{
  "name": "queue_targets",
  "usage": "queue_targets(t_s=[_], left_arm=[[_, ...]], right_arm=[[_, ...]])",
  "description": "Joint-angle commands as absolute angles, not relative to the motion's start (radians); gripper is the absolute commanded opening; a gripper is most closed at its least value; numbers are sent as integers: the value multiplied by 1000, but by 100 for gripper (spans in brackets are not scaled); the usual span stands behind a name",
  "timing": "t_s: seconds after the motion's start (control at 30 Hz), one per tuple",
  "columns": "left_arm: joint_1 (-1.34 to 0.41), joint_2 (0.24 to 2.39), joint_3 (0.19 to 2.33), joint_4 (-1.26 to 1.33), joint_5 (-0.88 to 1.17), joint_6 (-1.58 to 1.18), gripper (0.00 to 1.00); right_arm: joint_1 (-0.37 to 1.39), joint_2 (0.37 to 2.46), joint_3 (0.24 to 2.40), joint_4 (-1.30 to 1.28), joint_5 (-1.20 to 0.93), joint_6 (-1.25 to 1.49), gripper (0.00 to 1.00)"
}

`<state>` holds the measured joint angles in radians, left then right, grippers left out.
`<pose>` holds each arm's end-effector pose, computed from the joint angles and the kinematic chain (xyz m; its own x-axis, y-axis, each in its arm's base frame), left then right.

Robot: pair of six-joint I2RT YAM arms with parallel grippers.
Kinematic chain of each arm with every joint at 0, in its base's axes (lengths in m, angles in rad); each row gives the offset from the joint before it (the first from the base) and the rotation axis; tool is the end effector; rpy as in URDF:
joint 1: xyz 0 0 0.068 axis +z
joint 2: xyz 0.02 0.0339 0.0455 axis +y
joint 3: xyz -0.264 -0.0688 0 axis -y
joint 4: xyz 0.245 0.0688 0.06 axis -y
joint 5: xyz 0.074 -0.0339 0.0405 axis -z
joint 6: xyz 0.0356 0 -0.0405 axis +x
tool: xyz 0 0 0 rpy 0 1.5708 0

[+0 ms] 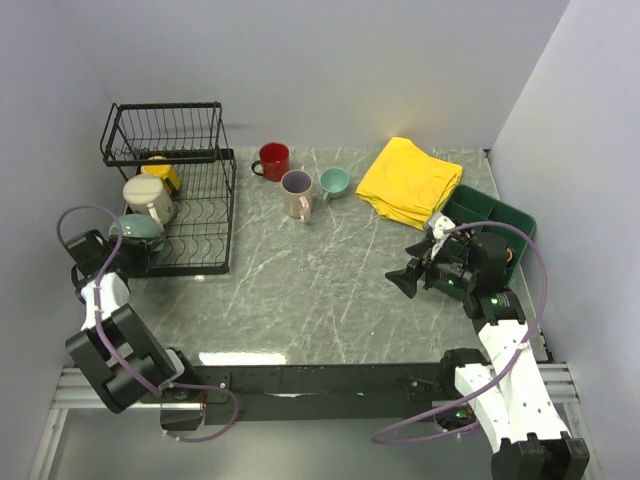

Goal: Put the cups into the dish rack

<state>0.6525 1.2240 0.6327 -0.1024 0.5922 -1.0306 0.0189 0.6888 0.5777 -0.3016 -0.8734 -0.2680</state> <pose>0.2081 0.1340 0.2088 -0.1217 -0.9885 -0.0894 -0.5194 0.1401 -0.8430 0.1545 0.0302 0.2749 -0.1976 -0.1738 -0.9648 -0.7949 0.6044 0.0539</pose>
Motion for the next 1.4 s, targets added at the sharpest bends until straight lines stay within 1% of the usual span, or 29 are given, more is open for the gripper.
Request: queue_targets(t_s=[0.0, 0.4, 0.8, 0.83, 0.9, 1.03, 1.07, 1.13, 1.23, 1.27, 1.37], left_arm=[[658, 1247, 739, -25, 571, -930, 1], [646, 1419, 841, -104, 500, -792, 1], [577, 1492, 942, -229, 282, -655, 1], [574, 1499, 951, -235, 270, -650, 2], [565, 1514, 962, -245, 235, -635, 11], [551, 1532, 985, -264, 207, -615, 22], [545, 1534, 988, -268, 203, -614, 26], [538, 1542, 997, -271, 199, -612, 28], [529, 1546, 1005, -272, 199, -620, 32], [526, 1546, 1008, -272, 195, -620, 36], [520, 1545, 1012, -278, 192, -621, 41]], right_arm=[[12, 687, 621, -301, -890, -288, 94], [6, 689, 624, -307, -899, -291, 95], [5, 696, 624, -304, -908, -290, 95], [5, 698, 624, -304, -910, -290, 95], [-15, 698, 624, -305, -910, -288, 95], [-23, 698, 626, -305, -911, -290, 95], [-23, 701, 626, -307, -911, -290, 95], [-25, 698, 626, -307, -911, -291, 95], [-29, 698, 626, -307, -911, -291, 95], [-31, 701, 627, -308, -911, -293, 95], [-34, 699, 627, -308, -911, -293, 95]])
